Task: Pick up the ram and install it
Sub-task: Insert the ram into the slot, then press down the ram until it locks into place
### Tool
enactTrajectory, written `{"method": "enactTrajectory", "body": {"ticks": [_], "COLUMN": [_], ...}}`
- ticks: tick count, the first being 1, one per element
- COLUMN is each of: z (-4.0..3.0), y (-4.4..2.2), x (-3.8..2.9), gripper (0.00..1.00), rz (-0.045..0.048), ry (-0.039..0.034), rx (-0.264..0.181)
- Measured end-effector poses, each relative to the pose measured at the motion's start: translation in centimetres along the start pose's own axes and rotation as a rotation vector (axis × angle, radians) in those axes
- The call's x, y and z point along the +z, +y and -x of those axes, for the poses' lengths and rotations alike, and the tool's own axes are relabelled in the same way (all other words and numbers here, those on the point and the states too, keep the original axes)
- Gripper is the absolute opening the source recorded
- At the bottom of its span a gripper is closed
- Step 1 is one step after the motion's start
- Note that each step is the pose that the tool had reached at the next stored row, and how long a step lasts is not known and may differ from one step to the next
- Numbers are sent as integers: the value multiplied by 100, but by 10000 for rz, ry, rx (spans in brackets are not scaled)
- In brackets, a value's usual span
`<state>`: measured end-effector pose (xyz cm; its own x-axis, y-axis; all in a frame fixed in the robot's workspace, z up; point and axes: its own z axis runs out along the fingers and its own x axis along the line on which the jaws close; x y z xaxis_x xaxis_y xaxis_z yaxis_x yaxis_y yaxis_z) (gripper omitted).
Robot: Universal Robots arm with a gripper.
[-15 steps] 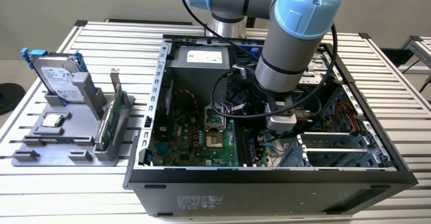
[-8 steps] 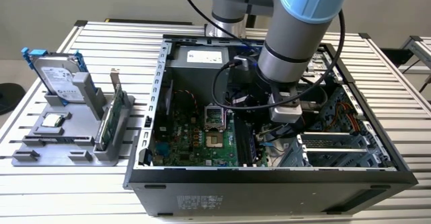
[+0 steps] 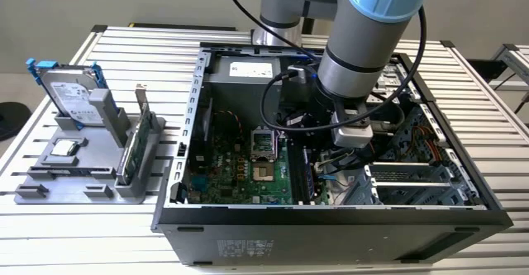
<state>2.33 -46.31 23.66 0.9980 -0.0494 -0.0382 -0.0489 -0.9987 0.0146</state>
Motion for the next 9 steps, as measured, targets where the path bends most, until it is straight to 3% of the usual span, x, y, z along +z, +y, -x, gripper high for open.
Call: {"method": "enactTrajectory", "body": {"ticks": [9], "z": [0], "y": [0], "x": [-7], "gripper": [0], "rz": [1], "ry": [0], "rx": [-2]}}
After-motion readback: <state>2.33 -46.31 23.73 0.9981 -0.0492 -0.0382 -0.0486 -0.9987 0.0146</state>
